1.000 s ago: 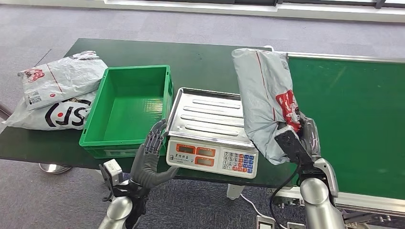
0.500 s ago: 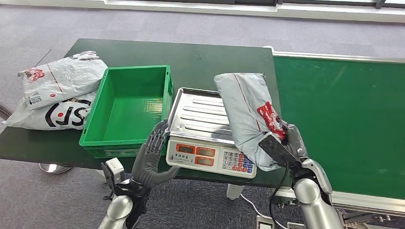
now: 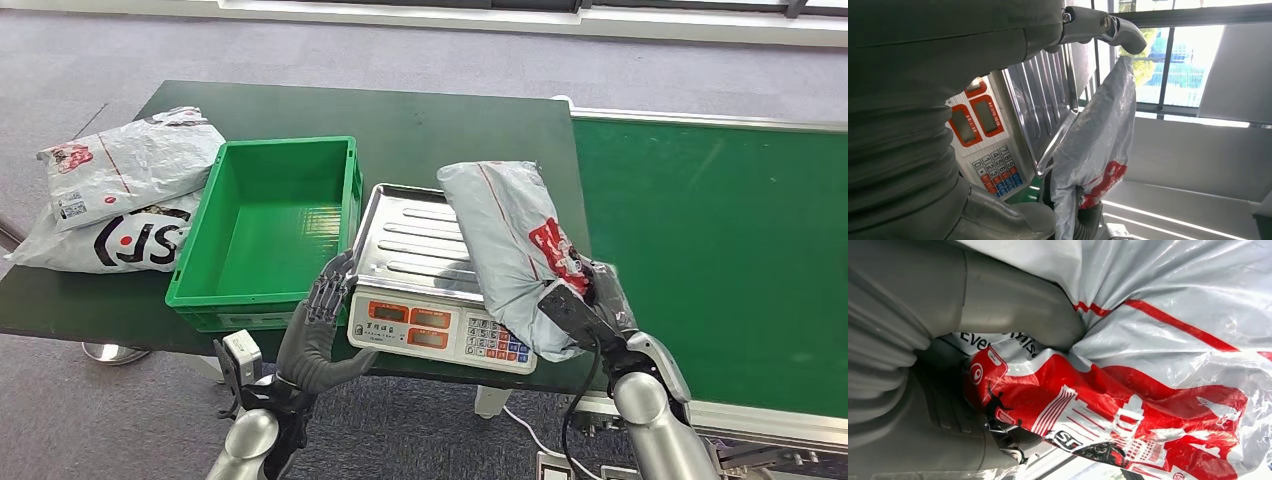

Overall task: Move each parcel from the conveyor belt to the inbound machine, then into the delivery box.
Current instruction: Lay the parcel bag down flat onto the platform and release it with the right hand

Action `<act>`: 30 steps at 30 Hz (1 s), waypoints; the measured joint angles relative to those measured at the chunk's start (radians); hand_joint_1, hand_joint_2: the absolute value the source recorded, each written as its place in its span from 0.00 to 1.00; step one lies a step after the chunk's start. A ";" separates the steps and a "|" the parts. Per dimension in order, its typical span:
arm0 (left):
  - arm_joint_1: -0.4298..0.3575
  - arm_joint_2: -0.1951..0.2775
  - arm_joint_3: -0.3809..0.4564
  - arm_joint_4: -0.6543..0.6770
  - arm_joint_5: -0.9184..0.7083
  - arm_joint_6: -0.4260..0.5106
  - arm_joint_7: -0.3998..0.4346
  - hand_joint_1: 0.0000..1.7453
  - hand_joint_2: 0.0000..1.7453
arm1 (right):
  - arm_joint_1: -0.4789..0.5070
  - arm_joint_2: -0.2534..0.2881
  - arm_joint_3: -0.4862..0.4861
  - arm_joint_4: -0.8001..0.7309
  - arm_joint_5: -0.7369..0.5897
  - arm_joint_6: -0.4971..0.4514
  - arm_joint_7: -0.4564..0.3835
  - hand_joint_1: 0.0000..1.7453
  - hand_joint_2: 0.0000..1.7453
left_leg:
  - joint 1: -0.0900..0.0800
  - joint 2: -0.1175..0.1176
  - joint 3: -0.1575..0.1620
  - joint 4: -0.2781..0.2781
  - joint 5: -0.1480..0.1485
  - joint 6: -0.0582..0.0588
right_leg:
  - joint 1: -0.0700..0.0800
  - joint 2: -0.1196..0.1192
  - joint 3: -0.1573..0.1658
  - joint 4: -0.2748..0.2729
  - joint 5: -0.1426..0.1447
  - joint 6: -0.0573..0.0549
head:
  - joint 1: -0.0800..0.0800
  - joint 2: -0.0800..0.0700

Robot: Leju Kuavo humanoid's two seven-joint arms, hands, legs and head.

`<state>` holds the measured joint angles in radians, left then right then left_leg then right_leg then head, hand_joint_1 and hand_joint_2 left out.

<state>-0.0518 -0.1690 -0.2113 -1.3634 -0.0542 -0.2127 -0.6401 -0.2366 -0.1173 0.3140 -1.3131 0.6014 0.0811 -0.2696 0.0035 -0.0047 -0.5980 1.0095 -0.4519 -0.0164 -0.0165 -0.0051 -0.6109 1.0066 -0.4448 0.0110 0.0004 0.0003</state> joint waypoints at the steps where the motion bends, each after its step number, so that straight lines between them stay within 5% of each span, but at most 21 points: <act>1: 0.000 0.000 0.000 0.000 0.000 0.000 0.000 0.00 1.00 | 0.000 0.000 0.001 0.000 -0.002 -0.001 -0.001 0.01 1.00 | 0.000 0.000 0.000 0.000 0.000 0.000 | 0.000 0.000 0.000 0.000 0.000 0.000 | 0.000 0.000; 30: -0.013 -0.003 0.000 0.016 -0.003 -0.010 0.002 0.00 1.00 | 0.000 0.000 0.015 0.000 0.016 -0.080 -0.046 0.00 1.00 | 0.000 0.000 0.000 0.000 0.000 0.000 | 0.000 0.000 0.000 0.000 0.000 0.000 | 0.000 0.000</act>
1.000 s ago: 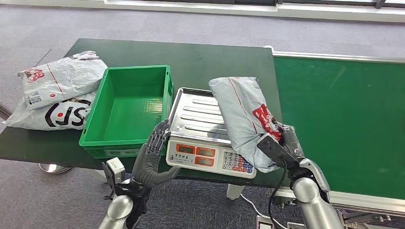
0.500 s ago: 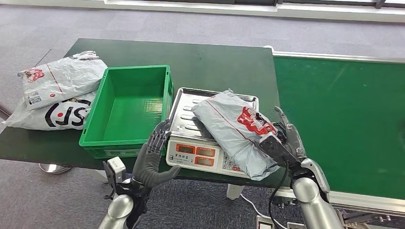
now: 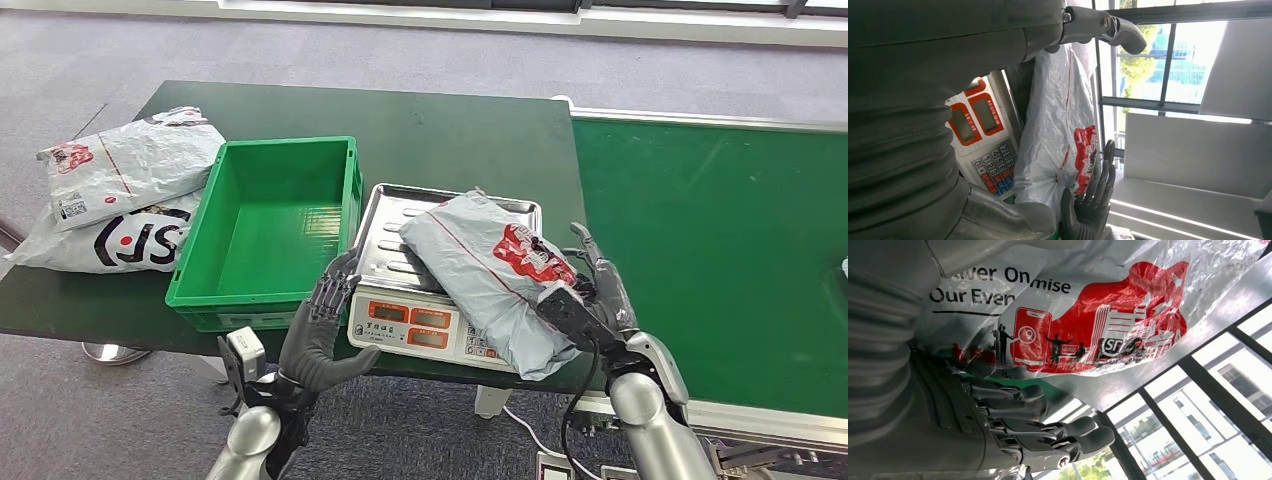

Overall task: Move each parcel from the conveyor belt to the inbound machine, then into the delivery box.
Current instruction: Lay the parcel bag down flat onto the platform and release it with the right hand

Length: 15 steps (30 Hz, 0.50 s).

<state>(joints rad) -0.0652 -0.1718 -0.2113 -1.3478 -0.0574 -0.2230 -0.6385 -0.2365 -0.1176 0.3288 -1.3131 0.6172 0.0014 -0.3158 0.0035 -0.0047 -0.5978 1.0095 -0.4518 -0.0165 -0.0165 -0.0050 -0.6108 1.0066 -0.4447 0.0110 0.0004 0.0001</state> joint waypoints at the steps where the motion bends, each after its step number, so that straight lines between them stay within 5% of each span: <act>1: -0.001 0.000 0.000 0.001 -0.001 -0.001 -0.002 0.00 1.00 | 0.000 0.000 0.000 -0.001 -0.001 -0.009 -0.009 0.00 1.00 | 0.000 0.000 0.000 0.000 0.000 0.000 | 0.000 0.000 0.000 0.000 0.000 0.000 | 0.000 0.000; 8: -0.057 -0.007 0.000 0.023 -0.032 0.023 0.008 0.00 1.00 | 0.013 0.032 -0.012 -0.097 -0.118 -0.216 -0.201 0.00 1.00 | 0.000 0.000 0.000 0.000 0.000 0.000 | 0.000 0.000 0.000 0.000 0.000 0.000 | 0.000 0.000; 15: -0.113 -0.015 0.000 0.053 -0.039 0.035 0.019 0.00 1.00 | 0.029 0.053 -0.027 -0.176 -0.143 -0.240 -0.223 0.00 1.00 | 0.000 0.001 0.001 0.000 0.000 0.000 | 0.000 0.002 0.000 0.000 0.000 0.000 | 0.000 0.000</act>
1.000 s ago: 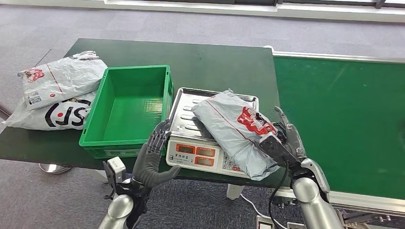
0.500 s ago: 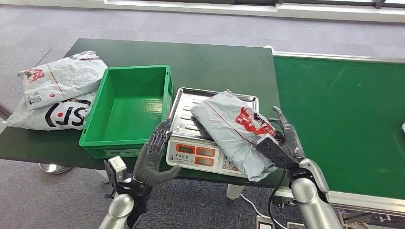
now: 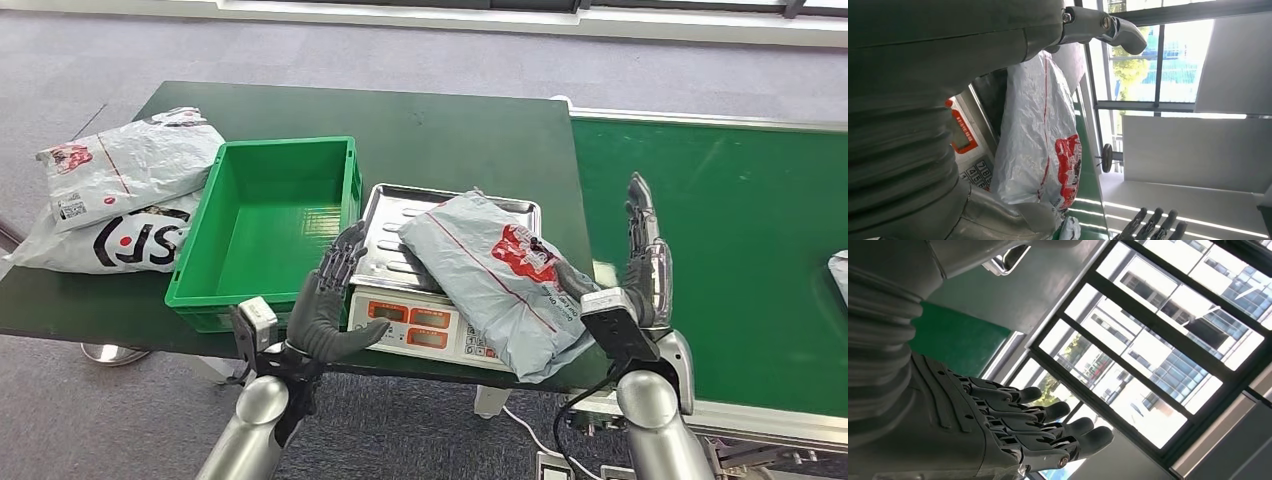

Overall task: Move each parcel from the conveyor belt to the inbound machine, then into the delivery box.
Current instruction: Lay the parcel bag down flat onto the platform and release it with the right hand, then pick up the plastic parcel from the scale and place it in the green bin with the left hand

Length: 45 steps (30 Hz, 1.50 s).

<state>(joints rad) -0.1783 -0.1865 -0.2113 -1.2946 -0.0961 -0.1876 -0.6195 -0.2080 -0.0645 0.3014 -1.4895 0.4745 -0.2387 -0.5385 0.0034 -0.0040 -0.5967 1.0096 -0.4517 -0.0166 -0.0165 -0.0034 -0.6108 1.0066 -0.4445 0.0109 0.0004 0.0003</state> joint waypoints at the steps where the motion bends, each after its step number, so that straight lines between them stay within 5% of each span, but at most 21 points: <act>1: -0.002 0.000 0.000 0.003 0.000 0.000 0.000 0.00 1.00 | 0.001 0.001 -0.001 -0.004 -0.001 -0.001 -0.001 0.00 1.00 | 0.000 0.000 0.000 0.000 0.000 0.000 | 0.000 0.000 0.000 0.000 0.000 0.000 | 0.000 0.000; 9: -0.103 -0.012 -0.003 0.091 0.003 0.089 0.089 0.00 1.00 | 0.014 0.045 -0.039 -0.074 -0.169 -0.179 -0.146 0.00 1.00 | 0.000 -0.001 0.000 0.000 0.001 0.000 | 0.000 -0.002 0.000 0.000 0.000 0.000 | 0.000 0.000; 18: -0.297 -0.073 -0.066 0.340 -0.012 0.240 0.200 0.00 1.00 | 0.019 0.087 -0.062 -0.161 -0.223 -0.356 -0.161 0.00 1.00 | 0.000 0.000 0.001 0.000 0.001 0.000 | 0.000 0.000 0.001 0.000 0.001 0.000 | 0.000 0.000; 27: -0.396 -0.104 -0.114 0.518 -0.029 0.276 0.198 0.00 1.00 | 0.029 0.095 -0.062 -0.170 -0.224 -0.381 -0.161 0.00 1.00 | 0.000 0.000 0.001 0.000 0.001 0.000 | 0.000 0.001 0.000 0.000 0.001 0.000 | 0.000 0.000; 45: -0.446 -0.121 -0.150 0.621 -0.071 0.289 0.218 0.00 1.00 | 0.029 0.095 -0.062 -0.170 -0.224 -0.385 -0.161 0.00 1.00 | 0.000 0.000 0.001 0.000 0.001 0.000 | 0.000 0.001 0.000 0.000 0.001 0.000 | 0.000 0.000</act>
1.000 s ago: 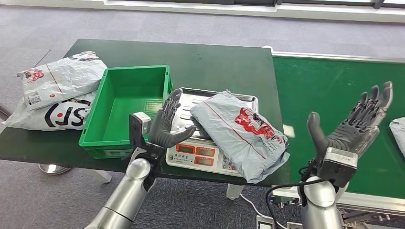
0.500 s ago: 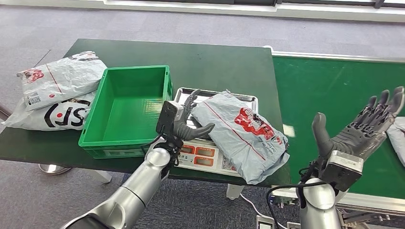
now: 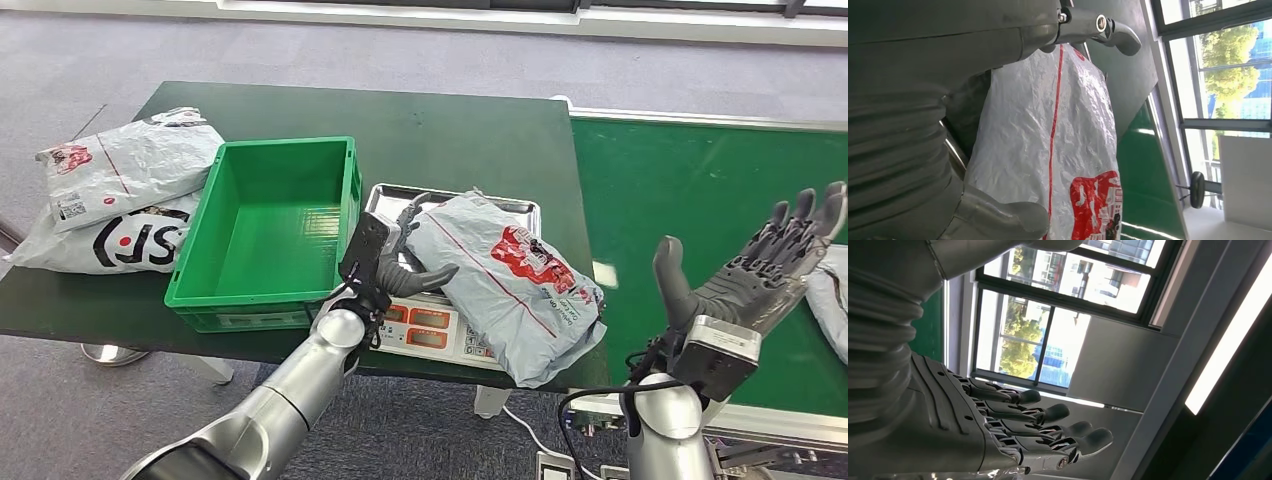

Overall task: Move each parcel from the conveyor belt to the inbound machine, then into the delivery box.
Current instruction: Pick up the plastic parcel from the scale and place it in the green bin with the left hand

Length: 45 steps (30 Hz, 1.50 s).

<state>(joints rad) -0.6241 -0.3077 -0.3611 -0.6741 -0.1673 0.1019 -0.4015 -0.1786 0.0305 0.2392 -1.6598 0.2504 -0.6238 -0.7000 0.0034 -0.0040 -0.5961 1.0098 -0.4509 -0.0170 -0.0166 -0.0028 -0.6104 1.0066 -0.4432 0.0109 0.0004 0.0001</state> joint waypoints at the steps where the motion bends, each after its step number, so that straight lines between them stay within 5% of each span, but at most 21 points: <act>1: -0.006 -0.003 -0.007 0.010 -0.018 0.000 0.009 0.00 1.00 | -0.001 0.000 0.000 0.000 0.001 -0.003 0.000 0.00 1.00 | 0.000 0.000 0.000 0.000 0.000 0.000 | 0.000 0.000 0.000 0.000 0.000 0.000 | 0.000 0.000; 6: -0.044 -0.038 -0.089 0.080 -0.115 -0.029 0.036 0.00 1.00 | -0.011 0.000 0.005 0.001 0.005 -0.026 0.000 0.00 1.00 | 0.000 -0.001 -0.001 0.000 0.000 0.000 | 0.000 -0.001 0.000 0.000 0.000 0.000 | 0.000 0.000; 11: -0.055 -0.061 -0.259 0.115 -0.194 -0.022 0.101 0.00 1.00 | -0.017 0.000 0.009 0.001 0.009 -0.037 0.000 0.00 1.00 | -0.001 -0.001 -0.001 0.000 0.000 0.001 | -0.001 -0.001 0.000 0.000 0.000 0.000 | 0.000 0.000; 16: -0.063 -0.066 -0.452 0.136 -0.356 0.157 0.196 0.00 1.00 | -0.017 0.005 0.012 0.002 0.026 -0.009 0.009 0.00 1.00 | 0.000 -0.001 -0.001 0.000 0.000 0.000 | 0.000 -0.001 0.000 0.000 0.000 0.000 | 0.000 0.000; 20: -0.073 -0.066 -0.557 0.145 -0.437 0.189 0.229 0.00 1.00 | -0.020 0.018 0.012 0.009 0.041 0.011 0.015 0.00 1.00 | 0.000 -0.001 -0.001 0.000 0.000 0.000 | 0.000 -0.001 0.000 0.000 0.000 0.000 | 0.000 0.000; 28: -0.080 -0.066 -0.651 0.149 -0.534 0.165 0.289 0.00 1.00 | -0.030 0.036 0.012 0.016 0.063 0.036 0.025 0.00 1.00 | 0.000 -0.001 -0.001 0.000 0.000 0.000 | 0.000 -0.001 0.000 0.000 0.000 0.000 | 0.000 0.000; 39: -0.081 -0.066 -0.668 0.159 -0.549 0.131 0.375 0.00 1.00 | -0.031 0.047 0.012 0.016 0.082 0.041 0.033 0.00 1.00 | 0.000 -0.001 0.000 0.000 0.000 0.000 | 0.000 -0.001 0.001 0.000 0.000 0.000 | 0.000 0.000; 40: -0.081 -0.066 -0.668 0.161 -0.545 0.127 0.381 0.15 1.00 | -0.031 0.048 0.012 0.016 0.083 0.041 0.034 0.00 1.00 | 0.000 -0.001 0.000 0.000 0.000 0.000 | 0.000 -0.001 0.001 0.000 0.000 0.000 | 0.000 0.000; 43: -0.082 -0.066 -0.668 0.166 -0.534 0.116 0.394 0.89 1.00 | -0.031 0.049 0.012 0.016 0.088 0.041 0.038 0.00 1.00 | 0.000 -0.001 0.000 0.000 0.000 0.000 | 0.000 -0.001 0.001 0.000 0.000 0.000 | 0.000 0.000; 44: -0.082 -0.066 -0.668 0.168 -0.533 0.115 0.396 1.00 1.00 | -0.031 0.049 0.012 0.016 0.089 0.041 0.039 0.00 1.00 | 0.000 -0.001 0.000 0.000 0.000 0.000 | 0.000 -0.001 0.001 0.000 0.000 0.000 | 0.000 0.000; 45: -0.083 -0.066 -0.668 0.170 -0.532 0.114 0.398 1.00 1.00 | -0.032 0.049 0.012 0.016 0.091 0.041 0.039 0.00 1.00 | 0.000 -0.001 0.000 0.000 0.000 0.000 | 0.000 -0.001 0.001 0.000 0.000 0.000 | 0.000 0.000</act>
<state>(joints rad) -0.7073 -0.3738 -1.0296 -0.5044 -0.6997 0.2156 -0.0032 -0.2102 0.0799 0.2514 -1.6441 0.3412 -0.5829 -0.6611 0.0031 -0.0046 -0.5965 1.0098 -0.4508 -0.0168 -0.0169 -0.0040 -0.6096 1.0067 -0.4433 0.0111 0.0004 0.0002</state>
